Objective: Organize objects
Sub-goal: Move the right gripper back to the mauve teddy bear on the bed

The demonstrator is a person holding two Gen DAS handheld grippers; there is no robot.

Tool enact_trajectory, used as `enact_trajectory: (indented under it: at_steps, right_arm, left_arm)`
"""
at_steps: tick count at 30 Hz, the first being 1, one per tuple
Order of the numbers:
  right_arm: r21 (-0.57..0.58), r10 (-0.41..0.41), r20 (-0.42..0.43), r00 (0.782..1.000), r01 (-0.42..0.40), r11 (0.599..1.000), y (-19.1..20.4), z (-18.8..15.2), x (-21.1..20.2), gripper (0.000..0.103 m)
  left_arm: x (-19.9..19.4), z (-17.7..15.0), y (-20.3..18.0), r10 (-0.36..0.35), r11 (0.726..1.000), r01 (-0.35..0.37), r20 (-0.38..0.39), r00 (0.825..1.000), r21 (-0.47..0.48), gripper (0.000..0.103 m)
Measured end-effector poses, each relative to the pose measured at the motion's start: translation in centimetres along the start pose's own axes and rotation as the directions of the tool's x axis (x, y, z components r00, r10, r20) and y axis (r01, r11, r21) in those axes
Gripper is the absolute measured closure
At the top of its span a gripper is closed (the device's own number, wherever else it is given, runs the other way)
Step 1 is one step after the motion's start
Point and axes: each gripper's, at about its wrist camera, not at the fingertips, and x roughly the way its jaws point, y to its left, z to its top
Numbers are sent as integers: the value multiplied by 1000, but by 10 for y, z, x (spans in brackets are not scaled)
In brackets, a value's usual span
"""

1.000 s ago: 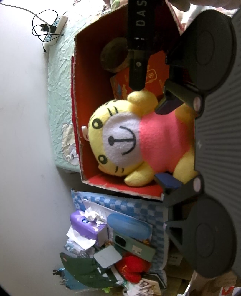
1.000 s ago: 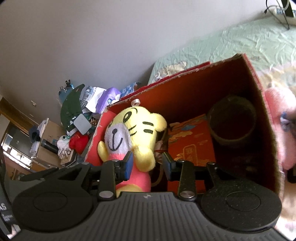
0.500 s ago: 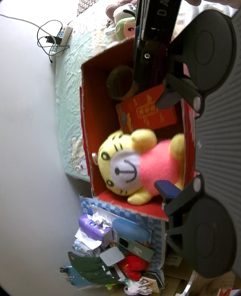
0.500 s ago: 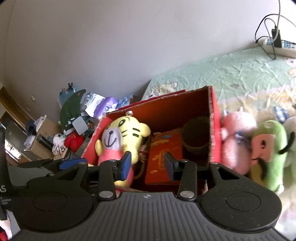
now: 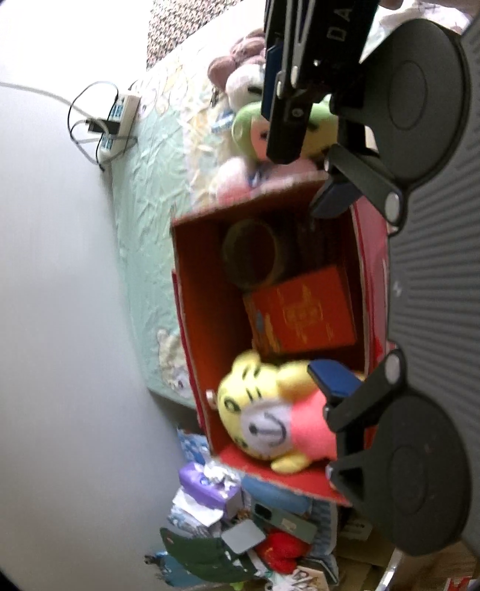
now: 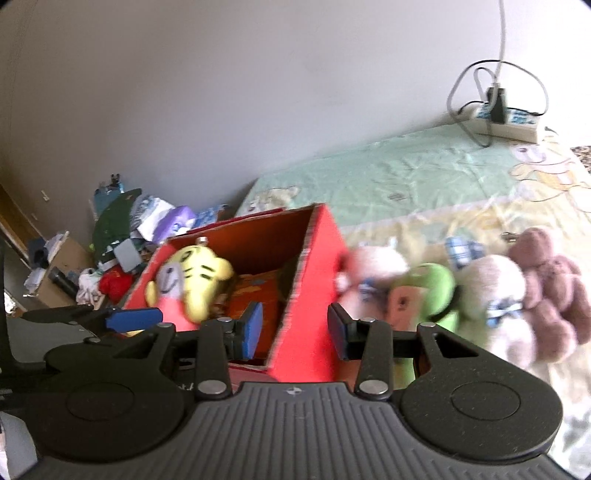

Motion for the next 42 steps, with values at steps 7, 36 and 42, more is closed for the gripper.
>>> enact_trajectory:
  at_steps: [7, 36, 42]
  right_arm:
    - [26, -46, 1, 999, 46, 999, -39, 1, -21, 60]
    - [59, -215, -117, 970, 223, 973, -144, -20, -53, 60]
    - [136, -219, -143, 965, 238, 962, -178, -21, -50, 60]
  left_arm:
    - [1, 8, -48, -24, 999, 24, -11, 1000, 49, 17]
    - [41, -13, -155, -230, 973, 230, -175, 957, -20, 13]
    - [39, -12, -157, -310, 951, 308, -127, 942, -39, 1]
